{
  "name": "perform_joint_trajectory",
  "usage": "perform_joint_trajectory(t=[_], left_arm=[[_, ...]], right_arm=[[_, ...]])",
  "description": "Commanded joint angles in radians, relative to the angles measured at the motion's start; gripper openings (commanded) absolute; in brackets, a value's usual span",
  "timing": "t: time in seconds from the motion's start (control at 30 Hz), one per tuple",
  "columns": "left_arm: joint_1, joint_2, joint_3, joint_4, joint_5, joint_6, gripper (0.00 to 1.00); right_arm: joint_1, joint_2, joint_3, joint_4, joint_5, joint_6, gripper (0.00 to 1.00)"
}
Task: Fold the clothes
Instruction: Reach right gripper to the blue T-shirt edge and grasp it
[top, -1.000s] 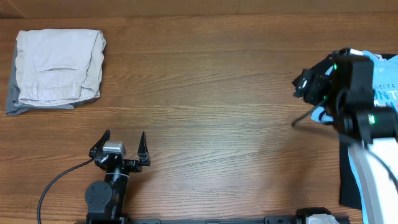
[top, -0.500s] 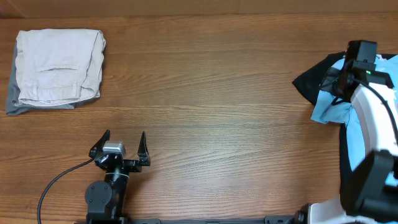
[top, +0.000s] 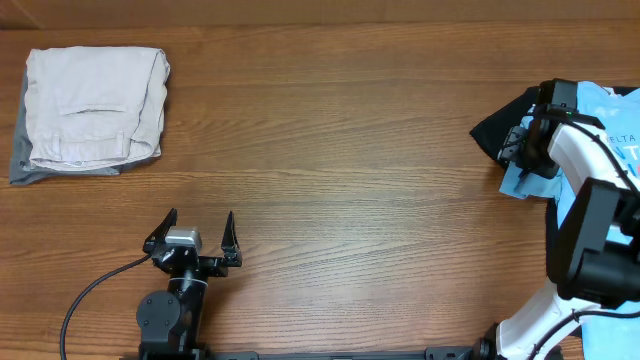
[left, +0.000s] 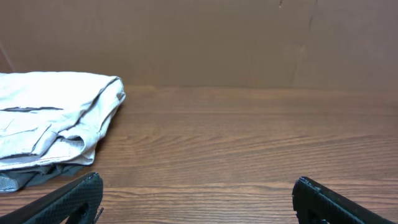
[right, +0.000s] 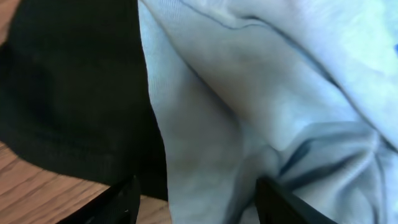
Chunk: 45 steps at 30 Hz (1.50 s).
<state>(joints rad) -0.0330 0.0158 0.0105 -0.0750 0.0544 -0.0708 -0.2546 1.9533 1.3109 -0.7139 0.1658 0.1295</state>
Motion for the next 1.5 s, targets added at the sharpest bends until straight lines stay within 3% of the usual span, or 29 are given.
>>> perform_joint_trajectory(t=[0.0,0.1,0.83,1.0,1.23,1.47], left_arm=[[-0.006,-0.011,-0.006,0.001,-0.013,0.019,1.0],[-0.006,-0.011,-0.006,0.001,-0.013,0.019,1.0],[-0.006,-0.011,-0.006,0.001,-0.013,0.019,1.0],[-0.006,-0.011,-0.006,0.001,-0.013,0.019,1.0],[-0.006,-0.011,-0.006,0.001,-0.013,0.019,1.0],[-0.006,-0.011,-0.006,0.001,-0.013,0.019,1.0]], right_arm=[[-0.003,0.013,0.024,0.011,-0.003,-0.007,0.63],[-0.003,0.016,0.024,0.014,-0.003,-0.007,0.58],[-0.003,0.086,-0.016,0.05,-0.003,-0.006,0.5],[-0.003,0.085,-0.016,0.048,-0.003,-0.006,0.38],[-0.003,0.085,-0.013,0.056,-0.003,-0.006,0.31],[-0.003,0.085,-0.013,0.056,-0.003,-0.007,0.11]])
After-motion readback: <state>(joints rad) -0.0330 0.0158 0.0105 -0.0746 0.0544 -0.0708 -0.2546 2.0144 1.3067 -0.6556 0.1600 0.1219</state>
